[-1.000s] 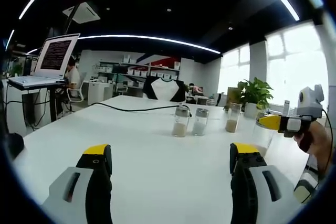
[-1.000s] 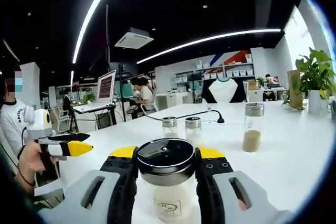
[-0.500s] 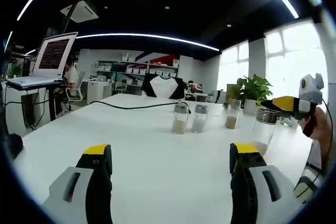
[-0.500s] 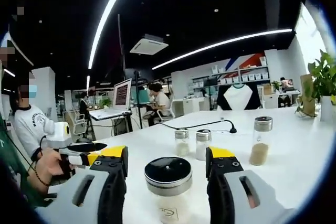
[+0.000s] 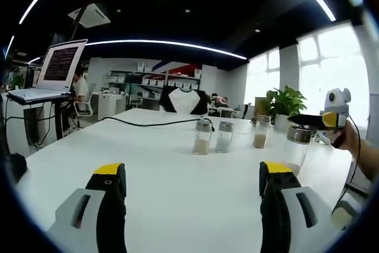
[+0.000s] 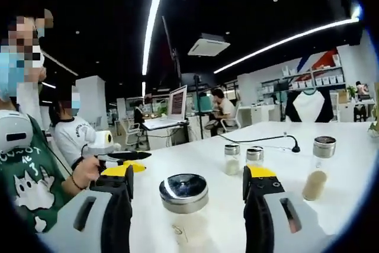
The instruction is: Rotate the seasoning bottle until the label or dispensing opening points toward the visible target arrow and the bottle remains upright within the marked orientation range
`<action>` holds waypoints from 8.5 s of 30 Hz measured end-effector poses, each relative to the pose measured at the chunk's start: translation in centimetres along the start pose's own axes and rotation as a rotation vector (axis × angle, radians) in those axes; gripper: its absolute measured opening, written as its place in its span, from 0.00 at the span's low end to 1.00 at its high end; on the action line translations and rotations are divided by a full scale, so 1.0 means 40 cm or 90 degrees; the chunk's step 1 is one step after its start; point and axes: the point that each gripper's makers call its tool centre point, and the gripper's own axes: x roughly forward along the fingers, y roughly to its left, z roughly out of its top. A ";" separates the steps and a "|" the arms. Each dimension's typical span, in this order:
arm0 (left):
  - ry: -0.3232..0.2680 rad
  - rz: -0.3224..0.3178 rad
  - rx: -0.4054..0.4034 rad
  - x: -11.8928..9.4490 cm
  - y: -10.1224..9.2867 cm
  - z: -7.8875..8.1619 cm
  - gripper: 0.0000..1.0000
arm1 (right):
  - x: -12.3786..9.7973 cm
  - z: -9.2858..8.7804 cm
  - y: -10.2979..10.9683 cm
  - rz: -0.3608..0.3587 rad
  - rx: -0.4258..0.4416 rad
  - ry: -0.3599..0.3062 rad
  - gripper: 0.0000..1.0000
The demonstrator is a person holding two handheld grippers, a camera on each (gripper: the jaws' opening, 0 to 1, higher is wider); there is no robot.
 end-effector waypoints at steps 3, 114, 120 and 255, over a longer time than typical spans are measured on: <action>0.004 -0.003 0.007 0.000 -0.004 -0.001 0.98 | -0.011 -0.001 0.016 0.075 0.014 -0.008 0.80; 0.000 0.004 -0.026 -0.005 0.007 -0.001 0.97 | 0.067 -0.093 0.005 0.046 -0.069 0.058 0.39; 0.005 0.003 -0.027 -0.003 0.005 -0.006 0.97 | 0.069 -0.093 0.002 0.030 -0.067 0.054 0.39; 0.003 -0.012 -0.026 0.003 -0.009 -0.009 0.97 | -0.243 0.088 -0.227 -0.508 -0.047 -0.065 0.55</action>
